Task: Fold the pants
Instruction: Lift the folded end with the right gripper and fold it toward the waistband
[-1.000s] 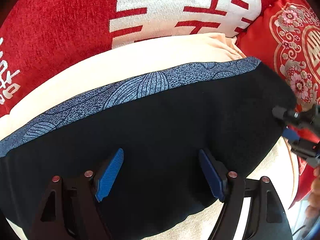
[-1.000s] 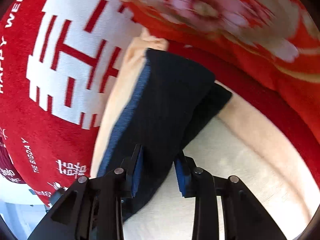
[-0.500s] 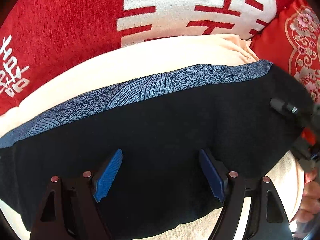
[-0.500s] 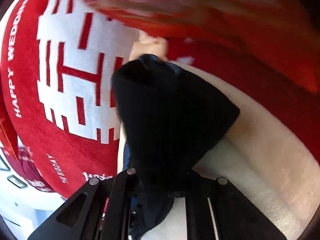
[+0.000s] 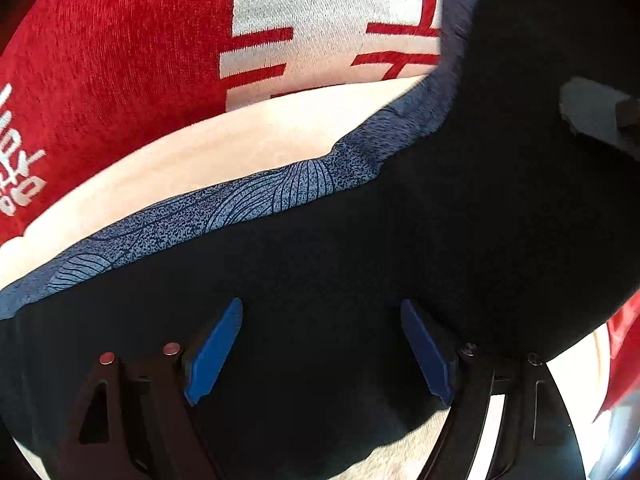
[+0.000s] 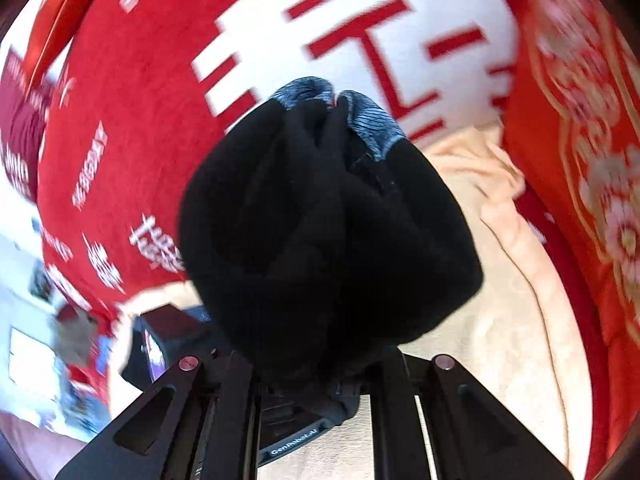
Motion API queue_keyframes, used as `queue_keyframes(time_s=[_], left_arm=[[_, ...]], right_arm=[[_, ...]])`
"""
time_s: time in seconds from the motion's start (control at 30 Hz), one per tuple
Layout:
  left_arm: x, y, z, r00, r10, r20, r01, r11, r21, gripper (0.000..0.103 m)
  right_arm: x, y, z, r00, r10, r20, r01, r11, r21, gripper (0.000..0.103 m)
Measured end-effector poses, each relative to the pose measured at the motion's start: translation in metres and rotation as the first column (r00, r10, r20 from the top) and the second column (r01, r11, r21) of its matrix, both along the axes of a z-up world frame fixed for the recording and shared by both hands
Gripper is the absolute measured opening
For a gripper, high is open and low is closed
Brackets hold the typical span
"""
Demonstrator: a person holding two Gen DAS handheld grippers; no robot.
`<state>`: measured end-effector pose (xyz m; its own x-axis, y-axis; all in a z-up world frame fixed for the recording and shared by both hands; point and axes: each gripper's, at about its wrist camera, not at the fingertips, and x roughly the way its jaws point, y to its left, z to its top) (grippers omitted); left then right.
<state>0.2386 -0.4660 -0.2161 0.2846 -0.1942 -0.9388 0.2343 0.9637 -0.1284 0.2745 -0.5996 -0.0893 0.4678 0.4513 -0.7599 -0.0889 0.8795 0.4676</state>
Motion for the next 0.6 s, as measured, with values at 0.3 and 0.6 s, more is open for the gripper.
queue_keyframes(time_s=[0.3, 0.6], left_arm=[[-0.027, 0.140, 0.034, 0.990, 0.129, -0.054, -0.129, 0.992, -0.001, 0.081], [-0.046, 0.281, 0.025, 0.955, 0.281, -0.095, -0.270, 0.956, 0.119, 0.081]], right_arm=[[-0.022, 0.116, 0.016, 0.987, 0.159, 0.034, -0.134, 0.910, -0.392, 0.017], [-0.070, 0.277, -0.080, 0.928, 0.359, -0.101, -0.296, 0.546, -0.784, 0.037]])
